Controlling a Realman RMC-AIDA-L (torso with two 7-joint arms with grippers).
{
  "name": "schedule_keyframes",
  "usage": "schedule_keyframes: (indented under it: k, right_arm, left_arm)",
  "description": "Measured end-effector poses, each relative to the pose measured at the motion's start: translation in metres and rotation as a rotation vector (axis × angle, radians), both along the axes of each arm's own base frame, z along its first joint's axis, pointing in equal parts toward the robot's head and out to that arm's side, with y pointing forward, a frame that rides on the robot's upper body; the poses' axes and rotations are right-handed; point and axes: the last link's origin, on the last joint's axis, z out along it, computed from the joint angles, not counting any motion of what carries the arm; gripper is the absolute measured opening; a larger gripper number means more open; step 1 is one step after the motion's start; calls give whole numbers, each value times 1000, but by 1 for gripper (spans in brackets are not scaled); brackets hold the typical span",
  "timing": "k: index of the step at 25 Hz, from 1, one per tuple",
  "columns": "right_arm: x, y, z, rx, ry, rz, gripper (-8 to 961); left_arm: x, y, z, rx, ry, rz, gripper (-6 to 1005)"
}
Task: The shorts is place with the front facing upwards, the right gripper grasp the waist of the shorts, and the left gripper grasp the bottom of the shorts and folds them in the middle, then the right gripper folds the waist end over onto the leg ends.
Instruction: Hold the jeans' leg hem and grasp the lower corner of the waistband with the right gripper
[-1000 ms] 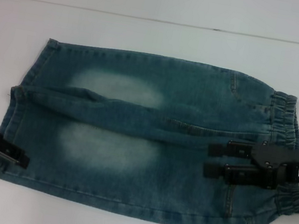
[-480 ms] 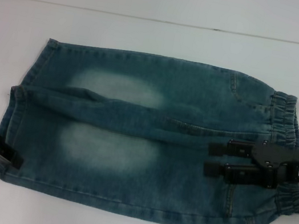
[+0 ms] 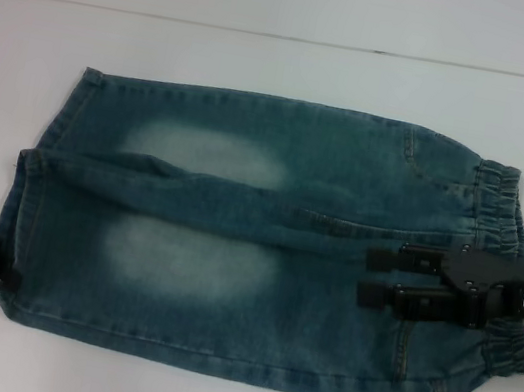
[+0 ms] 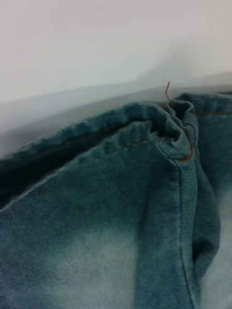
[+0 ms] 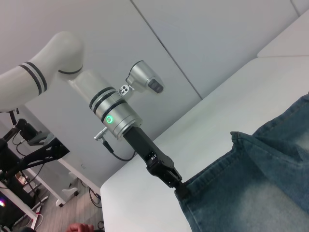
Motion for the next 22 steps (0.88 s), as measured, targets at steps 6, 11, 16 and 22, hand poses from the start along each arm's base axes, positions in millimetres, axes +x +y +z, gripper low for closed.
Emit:
schedule_keyframes:
  k: [6,11,16,22]
  right_arm:
    - [-4,9,8,9,-6,-9,824]
    - [-12,32,33,20,-49,-52,824]
    - [-18,55,75,48,-170,-111,825]
    - [-9,58,105,33,-486,-82,825]
  left_arm:
    - [0,1,0,4,2,1,73]
    - [2,3,2,20,0,-14,29]
    - [5,6,5,42,-9,-26,29]
    - [10,9,7,52,-26,-45,28]
